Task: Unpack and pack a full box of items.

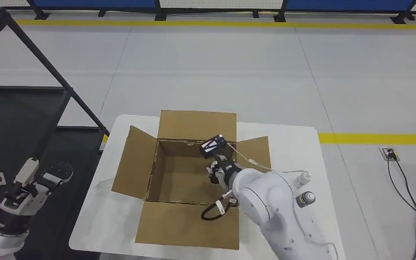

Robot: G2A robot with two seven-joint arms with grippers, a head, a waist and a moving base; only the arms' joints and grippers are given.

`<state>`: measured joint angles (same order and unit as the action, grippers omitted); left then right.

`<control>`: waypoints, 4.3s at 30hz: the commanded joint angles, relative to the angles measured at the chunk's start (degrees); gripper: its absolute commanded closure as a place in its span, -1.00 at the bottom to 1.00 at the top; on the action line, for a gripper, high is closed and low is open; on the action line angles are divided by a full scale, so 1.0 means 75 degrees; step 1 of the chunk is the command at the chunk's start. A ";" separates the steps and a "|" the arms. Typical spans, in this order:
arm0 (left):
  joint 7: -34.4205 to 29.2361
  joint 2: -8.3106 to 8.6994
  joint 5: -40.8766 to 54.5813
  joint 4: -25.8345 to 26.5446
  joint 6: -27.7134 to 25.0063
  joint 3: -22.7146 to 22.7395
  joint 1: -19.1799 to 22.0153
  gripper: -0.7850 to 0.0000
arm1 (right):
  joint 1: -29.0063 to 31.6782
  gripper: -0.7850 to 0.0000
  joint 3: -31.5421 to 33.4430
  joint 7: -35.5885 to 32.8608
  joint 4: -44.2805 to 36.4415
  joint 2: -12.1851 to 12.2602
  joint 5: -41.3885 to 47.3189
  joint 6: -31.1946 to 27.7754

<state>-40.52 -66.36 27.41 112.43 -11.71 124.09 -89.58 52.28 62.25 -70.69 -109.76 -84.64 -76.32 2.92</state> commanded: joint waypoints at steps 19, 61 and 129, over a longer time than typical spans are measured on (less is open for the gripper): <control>0.0000 0.0000 0.0000 0.0000 0.0000 0.0000 0.0000 -1.00 | 0.5281 1.00 0.4152 0.1401 -0.2126 0.0487 0.0992 -0.0730; 0.0000 0.0000 0.0000 0.0000 0.0000 0.0000 0.0000 -1.00 | 0.4287 -0.83 0.3448 0.2551 -0.0484 0.0637 0.0522 -0.0126; 0.0000 0.0000 0.0000 0.0000 0.0000 0.0000 0.0000 -1.00 | 0.5197 -1.00 0.3913 0.3704 -0.2610 0.0874 0.0790 0.0699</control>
<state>-40.52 -66.36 27.41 112.43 -11.71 124.09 -89.58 91.37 91.63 -44.08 -129.80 -78.07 -69.19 6.90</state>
